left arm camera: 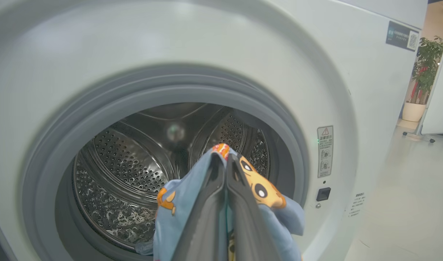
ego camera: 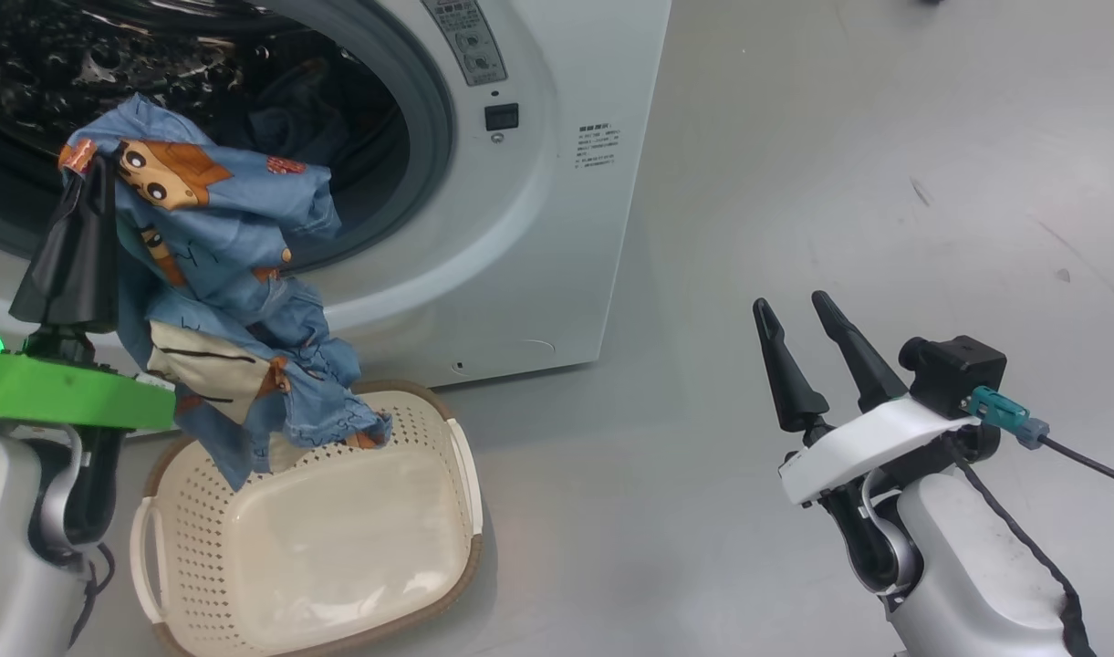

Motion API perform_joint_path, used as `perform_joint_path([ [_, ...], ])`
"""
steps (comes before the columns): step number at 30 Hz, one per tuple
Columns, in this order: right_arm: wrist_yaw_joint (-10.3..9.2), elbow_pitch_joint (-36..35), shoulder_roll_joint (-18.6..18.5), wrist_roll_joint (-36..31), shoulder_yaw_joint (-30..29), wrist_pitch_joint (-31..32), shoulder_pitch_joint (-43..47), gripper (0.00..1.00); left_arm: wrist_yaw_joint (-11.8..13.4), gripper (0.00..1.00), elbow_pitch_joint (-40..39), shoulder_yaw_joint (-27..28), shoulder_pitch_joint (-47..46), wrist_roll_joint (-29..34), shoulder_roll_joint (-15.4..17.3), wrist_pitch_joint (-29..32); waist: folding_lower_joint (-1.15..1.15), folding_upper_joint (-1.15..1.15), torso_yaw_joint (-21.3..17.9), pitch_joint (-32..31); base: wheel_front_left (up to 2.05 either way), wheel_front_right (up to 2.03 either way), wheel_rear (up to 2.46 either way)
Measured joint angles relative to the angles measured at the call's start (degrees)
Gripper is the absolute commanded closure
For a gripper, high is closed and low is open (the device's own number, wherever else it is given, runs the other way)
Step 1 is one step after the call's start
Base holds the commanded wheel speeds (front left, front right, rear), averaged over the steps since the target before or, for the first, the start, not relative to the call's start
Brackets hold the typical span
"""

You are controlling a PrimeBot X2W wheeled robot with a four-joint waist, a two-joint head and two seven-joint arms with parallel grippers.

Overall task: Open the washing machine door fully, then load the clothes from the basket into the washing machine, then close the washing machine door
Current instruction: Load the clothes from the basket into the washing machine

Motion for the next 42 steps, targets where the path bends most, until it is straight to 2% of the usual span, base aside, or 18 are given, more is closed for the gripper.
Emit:
perform_joint_path([
  [10, 0.0, -1.44, 2.03, -0.66, 0.26, 0.0, -2.46, 0.0, -0.26, 1.0, 9.85, 0.24, -7.2, 0.0, 1.33, 4.21, 0.0, 0.0, -3.74, 5.48, 0.0, 0.0, 0.0],
  [23, 0.0, -2.79, 4.55, -1.94, 1.27, 0.0, -4.67, 0.0, -0.44, 1.0, 20.24, 2.53, -16.76, 0.03, 5.2, 7.6, 0.0, 0.0, -9.34, 13.76, 0.0, 0.0, 0.0],
  [38, 0.0, -3.34, 6.06, -2.67, 2.1, 0.0, -5.6, 0.0, -1.01, 1.0, 28.21, 3.14, -25.73, 1.59, 7.8, 8.56, 0.01, 0.0, -15.85, 20.46, 0.0, 0.0, 0.0],
  [42, 0.0, -3.35, 6.17, -2.78, 1.48, 0.0, -5.65, 0.0, -1.0, 1.0, 27.77, 4.75, -29.75, 2.03, 6.87, 3.71, 0.01, 0.0, -17.16, 21.59, 0.0, 0.0, 0.0],
])
